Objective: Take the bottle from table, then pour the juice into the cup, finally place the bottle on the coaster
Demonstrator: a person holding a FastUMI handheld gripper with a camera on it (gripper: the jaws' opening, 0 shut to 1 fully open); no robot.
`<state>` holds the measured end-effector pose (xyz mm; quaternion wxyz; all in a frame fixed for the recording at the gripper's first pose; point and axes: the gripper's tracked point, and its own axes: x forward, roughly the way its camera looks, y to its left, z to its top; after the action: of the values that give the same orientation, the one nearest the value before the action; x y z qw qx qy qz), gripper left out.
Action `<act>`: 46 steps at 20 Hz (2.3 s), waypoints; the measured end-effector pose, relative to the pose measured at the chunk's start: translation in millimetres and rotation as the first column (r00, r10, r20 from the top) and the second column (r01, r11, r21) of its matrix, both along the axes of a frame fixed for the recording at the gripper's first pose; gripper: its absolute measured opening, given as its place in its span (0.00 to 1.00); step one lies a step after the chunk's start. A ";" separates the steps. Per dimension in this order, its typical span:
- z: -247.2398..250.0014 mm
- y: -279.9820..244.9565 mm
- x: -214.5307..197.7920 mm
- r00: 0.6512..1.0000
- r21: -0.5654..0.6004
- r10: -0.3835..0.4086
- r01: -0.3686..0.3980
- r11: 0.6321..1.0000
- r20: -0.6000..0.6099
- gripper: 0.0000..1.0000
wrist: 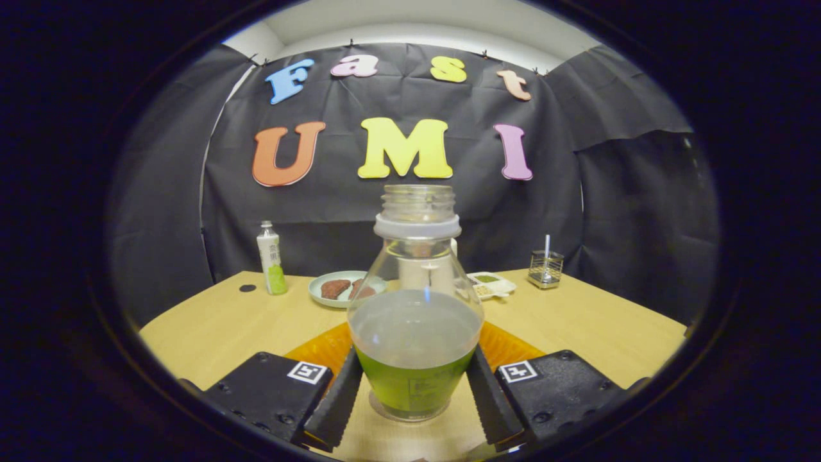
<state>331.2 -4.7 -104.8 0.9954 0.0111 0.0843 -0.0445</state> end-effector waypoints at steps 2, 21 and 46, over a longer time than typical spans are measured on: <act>-11.5 -5.6 7.5 0.999 -0.025 -0.027 0.026 0.999 -0.038 0.83; -6.2 -1.6 -3.9 0.999 0.027 -0.003 0.004 1.000 -0.043 1.00; 81.2 -11.0 -249.2 0.992 -0.067 0.101 -0.096 0.993 0.079 1.00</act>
<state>82.0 -15.7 -23.6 0.9989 -0.0226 0.0421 0.0025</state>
